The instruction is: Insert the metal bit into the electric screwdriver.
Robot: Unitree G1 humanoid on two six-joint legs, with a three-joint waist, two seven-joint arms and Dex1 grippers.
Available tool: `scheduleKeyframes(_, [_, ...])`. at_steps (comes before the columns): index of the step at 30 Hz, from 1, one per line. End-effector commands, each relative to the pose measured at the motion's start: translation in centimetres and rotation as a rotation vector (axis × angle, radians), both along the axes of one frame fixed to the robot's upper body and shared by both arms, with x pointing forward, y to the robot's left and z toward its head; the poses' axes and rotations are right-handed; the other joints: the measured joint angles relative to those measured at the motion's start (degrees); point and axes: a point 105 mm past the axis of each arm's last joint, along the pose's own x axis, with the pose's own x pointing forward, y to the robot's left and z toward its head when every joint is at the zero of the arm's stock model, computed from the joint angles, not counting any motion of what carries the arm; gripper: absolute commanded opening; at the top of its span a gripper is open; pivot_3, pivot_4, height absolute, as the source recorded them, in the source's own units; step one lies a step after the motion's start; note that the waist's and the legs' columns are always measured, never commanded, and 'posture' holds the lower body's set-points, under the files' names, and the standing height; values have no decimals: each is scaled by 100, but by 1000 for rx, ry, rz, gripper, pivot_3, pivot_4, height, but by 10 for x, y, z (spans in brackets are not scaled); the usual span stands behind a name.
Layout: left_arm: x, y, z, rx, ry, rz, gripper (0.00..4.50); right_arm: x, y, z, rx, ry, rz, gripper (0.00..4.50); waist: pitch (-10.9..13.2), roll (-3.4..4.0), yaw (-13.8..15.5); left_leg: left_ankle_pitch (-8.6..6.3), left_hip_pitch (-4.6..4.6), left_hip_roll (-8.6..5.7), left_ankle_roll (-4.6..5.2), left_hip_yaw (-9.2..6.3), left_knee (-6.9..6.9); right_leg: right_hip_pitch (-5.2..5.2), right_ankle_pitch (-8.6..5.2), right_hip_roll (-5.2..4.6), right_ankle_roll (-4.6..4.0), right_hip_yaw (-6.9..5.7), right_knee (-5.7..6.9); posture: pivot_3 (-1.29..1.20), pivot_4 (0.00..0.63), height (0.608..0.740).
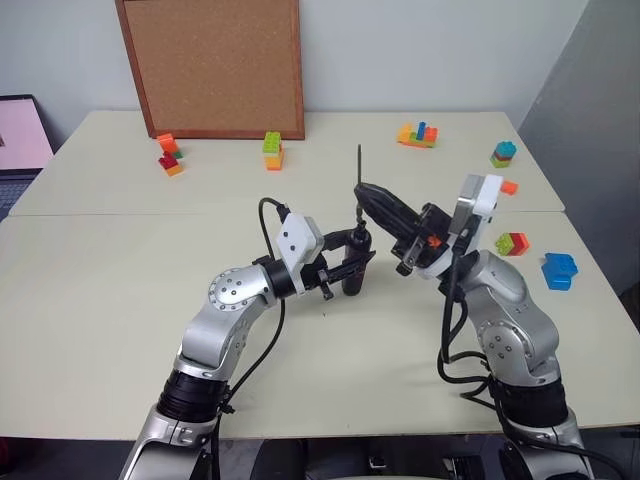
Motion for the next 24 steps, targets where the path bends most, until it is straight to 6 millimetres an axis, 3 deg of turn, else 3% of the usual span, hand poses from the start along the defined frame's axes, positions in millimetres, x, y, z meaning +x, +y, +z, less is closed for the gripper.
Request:
scheduleKeyframes(1, [-1, 0, 2, 12, -14, -9, 1672, -6, -2, 8, 10, -52, 2, 0, 0, 0, -1, 0, 0, 0, 0, 1, 0, 0, 0, 0, 0, 1, 0, 0, 150, 740])
scheduleKeyframes(12, [-3, -2, 3, 11, -16, -19, 1672, -2, -4, 5, 10, -36, -22, 0, 0, 0, 0, 0, 2, 0, 0, 0, 0, 1, 0, 0, 0, 0, 1, 0, 150, 740])
scheduleKeyframes(24, [-3, -2, 2, 12, -16, -17, 1672, -1, -5, -14, -67, -40, -44, 0, -1, 1, 0, 0, 6, 0, 0, 0, 0, 5, 0, 0, 0, 0, 1, 0, 150, 740])
